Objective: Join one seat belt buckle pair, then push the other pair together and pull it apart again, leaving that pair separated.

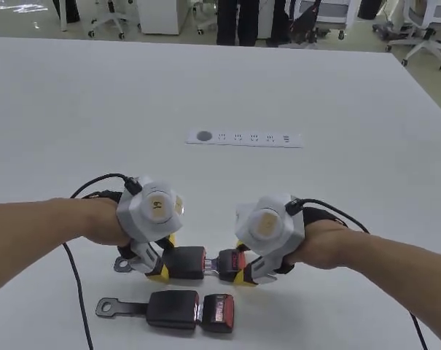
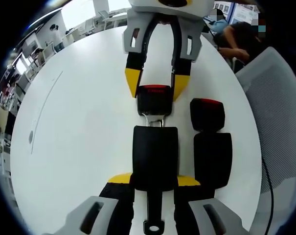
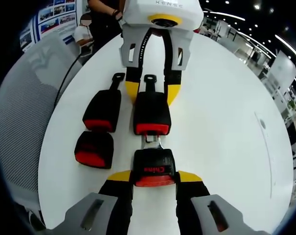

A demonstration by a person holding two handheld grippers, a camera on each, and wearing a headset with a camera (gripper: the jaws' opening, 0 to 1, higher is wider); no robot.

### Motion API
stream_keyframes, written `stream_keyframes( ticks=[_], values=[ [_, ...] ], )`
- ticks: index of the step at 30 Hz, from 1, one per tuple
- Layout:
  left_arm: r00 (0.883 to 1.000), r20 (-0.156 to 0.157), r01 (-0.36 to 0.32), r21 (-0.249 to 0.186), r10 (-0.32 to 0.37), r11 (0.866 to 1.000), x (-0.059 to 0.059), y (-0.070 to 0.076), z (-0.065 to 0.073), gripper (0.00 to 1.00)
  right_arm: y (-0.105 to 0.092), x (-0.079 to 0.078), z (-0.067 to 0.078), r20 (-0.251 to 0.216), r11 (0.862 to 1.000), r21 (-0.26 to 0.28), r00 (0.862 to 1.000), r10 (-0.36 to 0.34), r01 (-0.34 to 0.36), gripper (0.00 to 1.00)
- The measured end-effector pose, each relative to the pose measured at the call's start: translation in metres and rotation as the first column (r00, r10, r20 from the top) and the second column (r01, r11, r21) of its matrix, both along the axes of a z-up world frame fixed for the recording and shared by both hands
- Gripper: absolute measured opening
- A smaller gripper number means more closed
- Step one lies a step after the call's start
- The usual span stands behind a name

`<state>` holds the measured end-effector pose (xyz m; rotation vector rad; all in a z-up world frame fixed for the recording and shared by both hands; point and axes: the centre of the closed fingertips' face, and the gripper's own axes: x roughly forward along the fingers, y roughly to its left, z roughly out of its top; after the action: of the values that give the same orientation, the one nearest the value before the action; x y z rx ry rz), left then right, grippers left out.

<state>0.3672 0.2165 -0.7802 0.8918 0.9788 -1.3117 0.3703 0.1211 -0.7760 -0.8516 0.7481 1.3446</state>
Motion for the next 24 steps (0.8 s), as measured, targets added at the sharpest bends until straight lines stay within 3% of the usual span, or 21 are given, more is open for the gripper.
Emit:
stream_keyframes(
  ticks=[24],
  values=[
    [1.0,0.001,0.009,0.019,-0.009,1.0,0.0,0.0,-0.001,0.31,-0.027,-0.002,0.0,-0.001,0.999,-0.022,1.0,-0.026,0.026,0.3]
  ],
)
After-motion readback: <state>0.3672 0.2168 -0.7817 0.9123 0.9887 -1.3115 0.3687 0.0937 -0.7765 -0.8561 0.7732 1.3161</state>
